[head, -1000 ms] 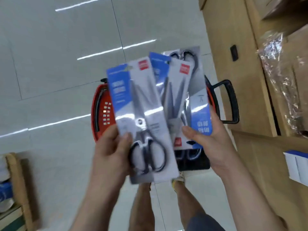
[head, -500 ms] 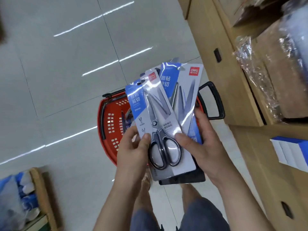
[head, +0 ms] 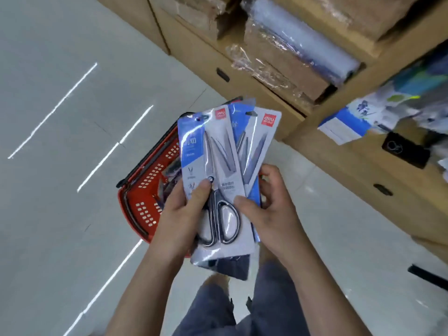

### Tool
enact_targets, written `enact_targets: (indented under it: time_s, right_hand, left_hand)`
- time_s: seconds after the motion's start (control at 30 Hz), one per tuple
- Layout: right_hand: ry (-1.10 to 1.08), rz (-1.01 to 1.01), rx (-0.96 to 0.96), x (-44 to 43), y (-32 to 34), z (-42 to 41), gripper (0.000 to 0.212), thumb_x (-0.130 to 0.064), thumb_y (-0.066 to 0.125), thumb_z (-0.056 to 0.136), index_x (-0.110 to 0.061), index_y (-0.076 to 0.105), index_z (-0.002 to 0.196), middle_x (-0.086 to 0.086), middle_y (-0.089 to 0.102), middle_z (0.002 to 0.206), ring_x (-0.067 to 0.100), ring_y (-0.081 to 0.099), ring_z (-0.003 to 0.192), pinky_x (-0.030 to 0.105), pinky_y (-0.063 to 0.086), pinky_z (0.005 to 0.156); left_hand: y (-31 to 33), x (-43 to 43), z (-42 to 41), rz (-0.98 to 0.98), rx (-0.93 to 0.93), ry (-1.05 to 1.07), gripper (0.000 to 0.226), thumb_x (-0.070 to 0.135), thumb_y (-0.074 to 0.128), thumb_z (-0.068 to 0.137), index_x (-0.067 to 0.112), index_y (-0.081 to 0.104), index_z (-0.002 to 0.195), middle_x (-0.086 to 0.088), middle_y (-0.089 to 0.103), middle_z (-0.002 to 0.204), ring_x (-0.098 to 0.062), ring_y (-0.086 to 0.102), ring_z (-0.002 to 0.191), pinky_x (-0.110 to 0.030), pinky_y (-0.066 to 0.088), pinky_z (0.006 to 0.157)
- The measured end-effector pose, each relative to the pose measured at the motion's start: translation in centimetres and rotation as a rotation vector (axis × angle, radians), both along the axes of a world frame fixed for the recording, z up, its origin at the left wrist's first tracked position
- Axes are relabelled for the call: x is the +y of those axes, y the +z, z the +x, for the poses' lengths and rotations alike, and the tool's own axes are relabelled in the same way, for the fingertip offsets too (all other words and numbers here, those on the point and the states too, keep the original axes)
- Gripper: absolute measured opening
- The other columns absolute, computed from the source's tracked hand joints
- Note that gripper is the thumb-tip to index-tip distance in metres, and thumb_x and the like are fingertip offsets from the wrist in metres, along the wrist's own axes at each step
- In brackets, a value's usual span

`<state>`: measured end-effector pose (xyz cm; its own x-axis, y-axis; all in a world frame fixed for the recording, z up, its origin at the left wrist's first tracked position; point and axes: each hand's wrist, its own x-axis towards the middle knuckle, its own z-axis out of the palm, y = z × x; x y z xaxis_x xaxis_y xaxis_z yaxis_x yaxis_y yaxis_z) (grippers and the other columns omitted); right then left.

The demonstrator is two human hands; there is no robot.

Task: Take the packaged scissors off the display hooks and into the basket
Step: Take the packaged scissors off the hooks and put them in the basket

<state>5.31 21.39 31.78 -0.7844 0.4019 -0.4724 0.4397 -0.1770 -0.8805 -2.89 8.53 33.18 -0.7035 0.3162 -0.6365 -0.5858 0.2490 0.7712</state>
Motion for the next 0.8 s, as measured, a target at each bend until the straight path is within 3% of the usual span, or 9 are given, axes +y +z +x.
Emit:
enact_targets:
  time_s: [0.13,0.27,0.37,0.43,0.53,0.6,0.67,0.73,0.8]
  right_hand:
    - [-0.265,0.062,0.037,1.7,2.5,4.5,0.023,-0.022,0.074,0.087,-0.026,0.056,0.102,-0.004,0.072,0.096,0.015,0.069,0.089,0.041,0.057,0.084]
    - [-0.548,0.124,0.107,4.6,5.4,10.8,0.019,-0.018,0.071,0.089,-0.021,0.052,0.094,-0.016,0.062,0.076,0.002,0.058,0.072,0.016,0.048,0.071]
    - [-0.704,0.169,0.117,7.0,7.5,16.0,0.018,-0.019,0.064,0.093,-0.022,0.047,0.091,-0.023,0.052,0.066,-0.004,0.049,0.061,0.008,0.041,0.064]
    - [-0.798,0.146,0.161,9.0,9.2,20.1,0.027,-0.014,0.067,0.092,-0.026,0.045,0.103,-0.024,0.056,0.066,-0.004,0.054,0.062,0.009,0.043,0.063]
    - [-0.876,0.145,0.233,11.6,11.8,26.8,0.067,-0.004,0.068,0.089,-0.035,0.031,0.137,-0.025,0.059,0.064,-0.005,0.059,0.063,0.007,0.045,0.066]
    - [-0.932,0.145,0.282,13.1,13.4,31.2,0.083,-0.001,0.069,0.087,-0.037,0.024,0.146,-0.021,0.066,0.078,-0.004,0.065,0.077,0.01,0.048,0.075]
    - [-0.975,0.157,0.293,14.8,14.9,35.2,0.074,0.0,0.072,0.084,-0.036,0.04,0.141,-0.009,0.072,0.1,0.003,0.068,0.092,0.018,0.052,0.083]
    - [-1.049,0.15,0.293,16.2,16.0,38.6,0.061,-0.001,0.075,0.08,-0.021,0.054,0.134,-0.005,0.073,0.11,0.008,0.069,0.097,0.025,0.055,0.084]
    - [-1.153,0.105,0.307,17.4,17.2,41.3,0.059,-0.01,0.078,0.073,-0.021,0.057,0.127,0.0,0.073,0.116,0.015,0.07,0.101,0.036,0.058,0.083]
  left_hand:
    - [2.9,3.3,2.2,0.076,0.061,-0.334,0.042,0.015,0.072,0.079,0.014,0.062,0.12,-0.001,0.077,0.102,-0.014,0.074,0.09,-0.019,0.056,0.069]
    - [6.3,9.1,6.5,0.07,0.157,-0.52,0.033,0.0,0.076,0.081,0.024,0.066,0.1,0.01,0.077,0.085,-0.006,0.073,0.076,-0.015,0.053,0.061]
    - [8.1,13.4,10.4,0.062,0.194,-0.571,0.02,0.011,0.082,0.078,0.017,0.069,0.091,0.0,0.075,0.078,-0.024,0.069,0.067,-0.032,0.056,0.058]
    - [9.4,16.3,13.7,0.085,0.182,-0.6,0.024,0.011,0.082,0.077,0.014,0.069,0.096,-0.009,0.077,0.089,-0.029,0.071,0.077,-0.042,0.058,0.07]
    - [11.0,20.3,19.3,0.165,0.134,-0.642,0.017,0.006,0.077,0.077,0.016,0.068,0.088,0.001,0.076,0.078,-0.013,0.071,0.07,-0.028,0.058,0.064]
    - [12.3,22.8,23.2,0.212,0.113,-0.701,0.018,0.011,0.08,0.072,0.014,0.068,0.085,0.005,0.071,0.067,-0.009,0.066,0.06,-0.023,0.052,0.056]
    - [13.7,25.7,26.7,0.26,0.099,-0.761,0.014,0.008,0.076,0.078,0.011,0.067,0.089,0.006,0.067,0.06,-0.007,0.063,0.054,-0.02,0.049,0.053]
    - [15.1,28.4,29.6,0.319,0.071,-0.797,0.015,0.004,0.071,0.081,0.01,0.067,0.094,0.004,0.072,0.07,-0.009,0.068,0.062,-0.021,0.053,0.058]
    - [16.4,31.1,32.0,0.351,0.073,-0.821,0.026,0.009,0.074,0.074,0.012,0.068,0.1,0.001,0.075,0.082,-0.013,0.071,0.073,-0.026,0.056,0.063]
